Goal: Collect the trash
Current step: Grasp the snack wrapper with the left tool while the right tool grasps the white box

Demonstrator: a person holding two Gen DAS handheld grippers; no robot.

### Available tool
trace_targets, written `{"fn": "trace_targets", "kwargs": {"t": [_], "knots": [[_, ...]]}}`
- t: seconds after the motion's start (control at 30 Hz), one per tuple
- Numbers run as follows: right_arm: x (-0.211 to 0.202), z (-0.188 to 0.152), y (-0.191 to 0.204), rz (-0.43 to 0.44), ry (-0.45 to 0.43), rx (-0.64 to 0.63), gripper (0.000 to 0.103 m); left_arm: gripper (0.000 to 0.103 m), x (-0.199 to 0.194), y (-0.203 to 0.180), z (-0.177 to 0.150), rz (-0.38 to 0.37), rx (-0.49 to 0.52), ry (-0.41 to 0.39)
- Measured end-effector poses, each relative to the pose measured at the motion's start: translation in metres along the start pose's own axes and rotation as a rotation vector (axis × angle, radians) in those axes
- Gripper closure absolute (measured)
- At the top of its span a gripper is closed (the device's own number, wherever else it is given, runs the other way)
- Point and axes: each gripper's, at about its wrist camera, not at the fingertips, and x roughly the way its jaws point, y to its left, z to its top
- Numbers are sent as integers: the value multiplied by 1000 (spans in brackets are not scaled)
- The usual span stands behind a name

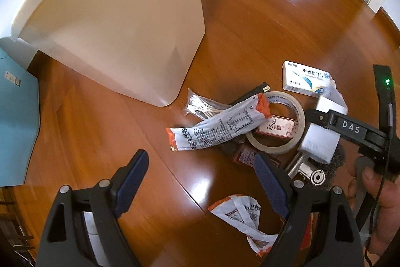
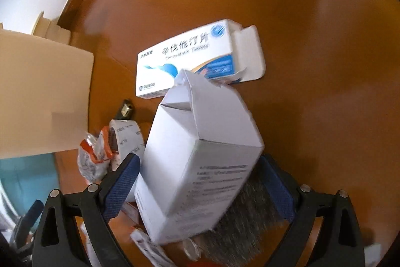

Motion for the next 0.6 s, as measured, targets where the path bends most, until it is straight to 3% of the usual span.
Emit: {"fn": "trace_targets", "kwargs": {"t": [0.03, 0.17, 0.37, 0.47, 0.6], "knots": [[0, 1, 4, 8, -16, -34, 25, 17, 2, 0, 1, 3, 4, 1], [-10, 4, -1, 41, -46, -31, 27, 17, 15, -1, 11, 10, 68, 6], [-64, 7, -17, 100, -127, -20, 27, 17, 38, -30, 23, 77, 420, -12], [-84, 11, -21, 106, -166, -3, 27, 17, 58, -49, 24, 34, 597, 49], [-92, 13, -22, 108, -177, -8, 27, 17, 87, -60, 25, 9, 718, 143]]}}
